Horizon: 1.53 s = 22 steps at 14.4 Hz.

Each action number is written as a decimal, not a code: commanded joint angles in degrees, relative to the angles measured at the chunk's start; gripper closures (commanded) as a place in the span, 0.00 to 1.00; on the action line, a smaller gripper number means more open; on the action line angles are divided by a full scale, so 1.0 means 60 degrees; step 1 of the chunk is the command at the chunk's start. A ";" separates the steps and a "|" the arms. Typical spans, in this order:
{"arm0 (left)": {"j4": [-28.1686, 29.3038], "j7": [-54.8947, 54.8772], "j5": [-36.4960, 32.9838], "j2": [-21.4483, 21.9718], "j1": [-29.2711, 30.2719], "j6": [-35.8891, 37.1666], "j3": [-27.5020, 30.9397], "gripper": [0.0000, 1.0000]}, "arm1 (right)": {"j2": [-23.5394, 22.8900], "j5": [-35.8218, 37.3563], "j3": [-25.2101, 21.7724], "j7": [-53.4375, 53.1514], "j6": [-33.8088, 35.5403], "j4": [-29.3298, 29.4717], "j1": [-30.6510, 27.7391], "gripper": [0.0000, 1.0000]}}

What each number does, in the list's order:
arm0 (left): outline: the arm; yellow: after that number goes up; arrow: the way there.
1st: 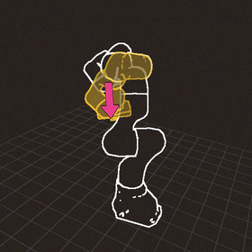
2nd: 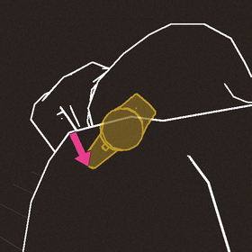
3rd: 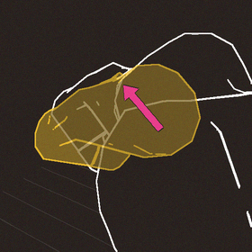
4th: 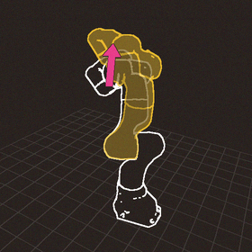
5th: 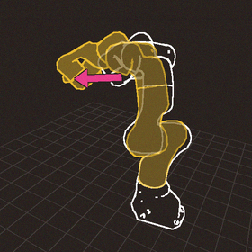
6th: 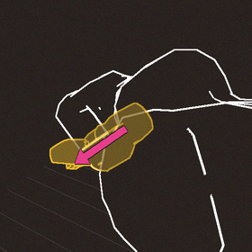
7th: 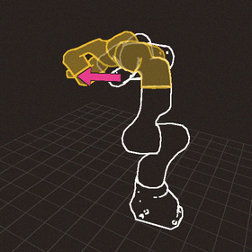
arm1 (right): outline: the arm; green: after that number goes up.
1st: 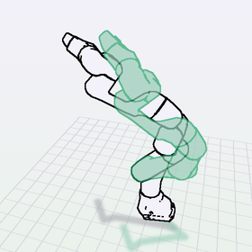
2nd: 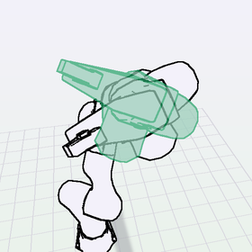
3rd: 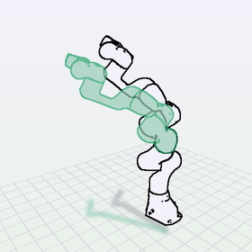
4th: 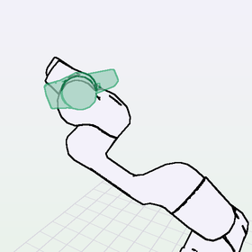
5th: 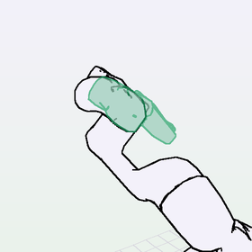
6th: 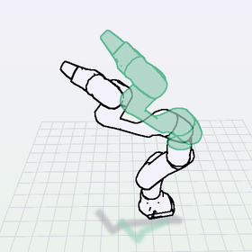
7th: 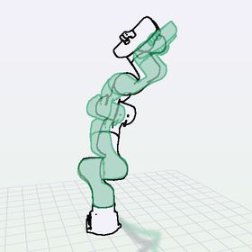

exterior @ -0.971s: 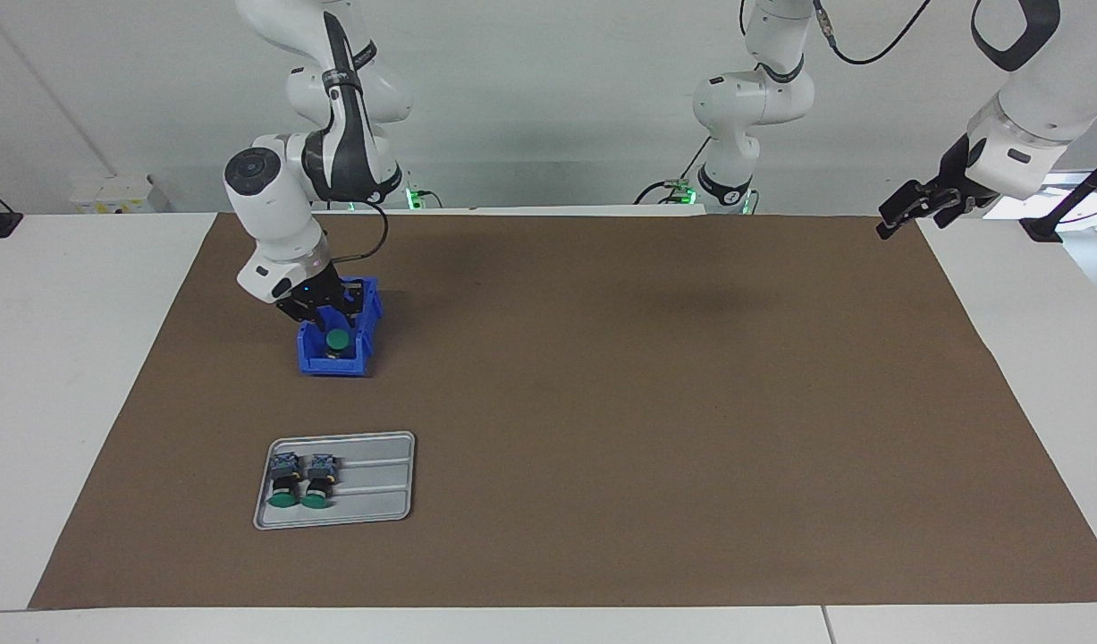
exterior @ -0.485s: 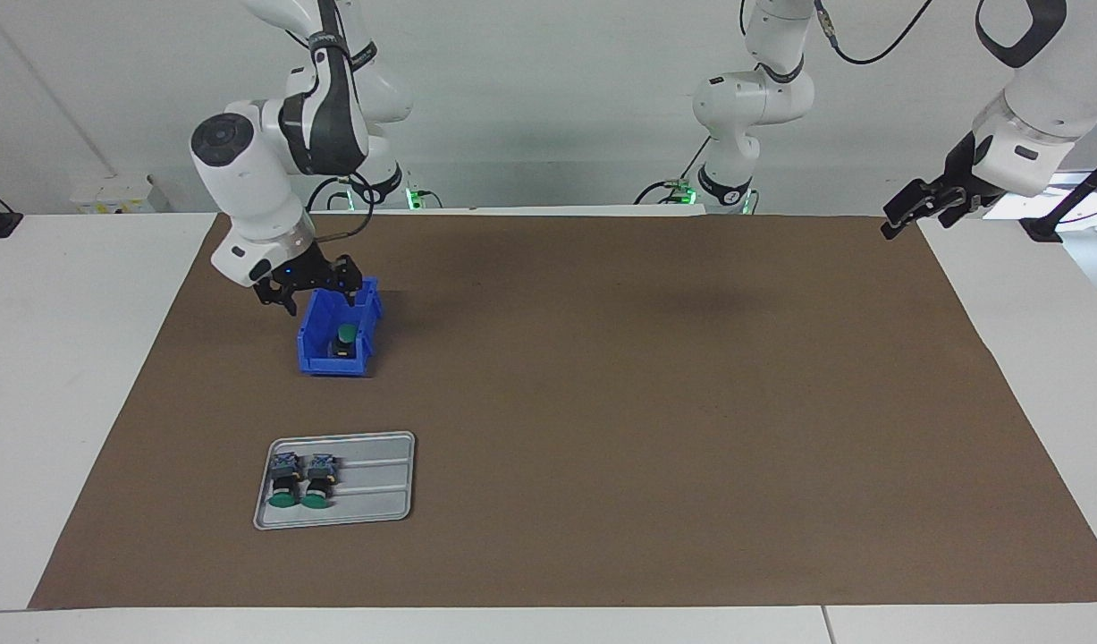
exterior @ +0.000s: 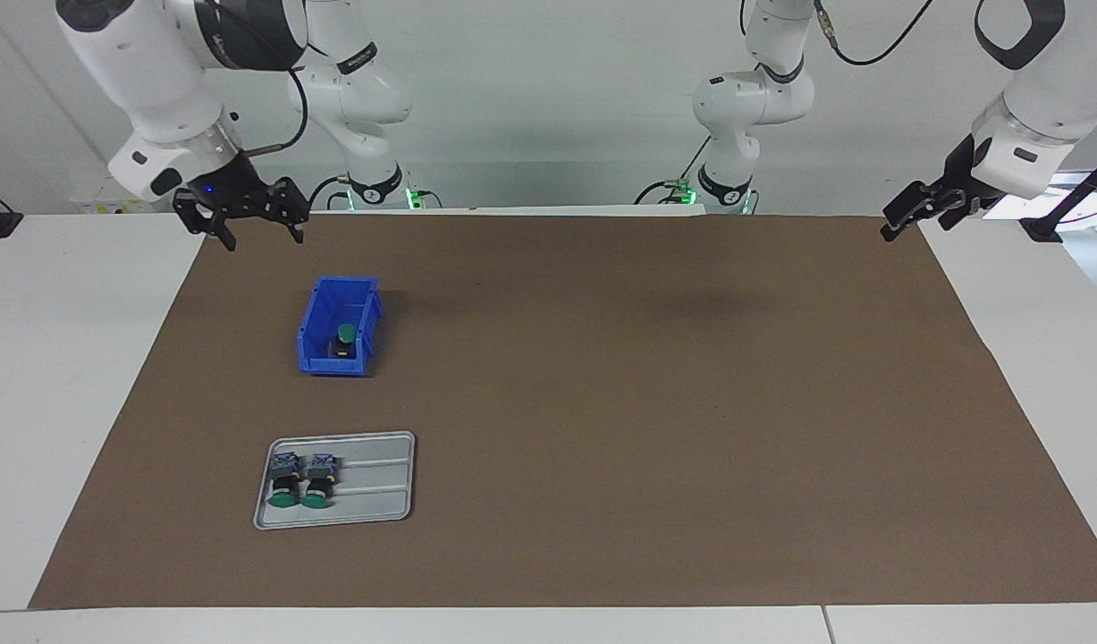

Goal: Place and press button with both arms

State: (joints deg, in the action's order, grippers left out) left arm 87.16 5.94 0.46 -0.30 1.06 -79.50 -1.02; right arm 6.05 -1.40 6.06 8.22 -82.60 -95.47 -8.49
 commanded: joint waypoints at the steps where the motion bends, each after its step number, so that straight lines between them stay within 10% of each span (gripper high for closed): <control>1: -0.0084 -0.0038 0.0011 0.0006 -0.0044 -0.0007 0.0038 0.00 | -0.1110 0.0115 0.0088 0.0197 0.1460 0.2037 -0.0036 0.01; 22: 0.0019 -0.0521 0.0011 0.0050 -0.0103 0.0037 -0.0050 0.00 | -0.1258 0.0423 -0.0849 -0.0154 0.1110 0.2098 0.0653 0.01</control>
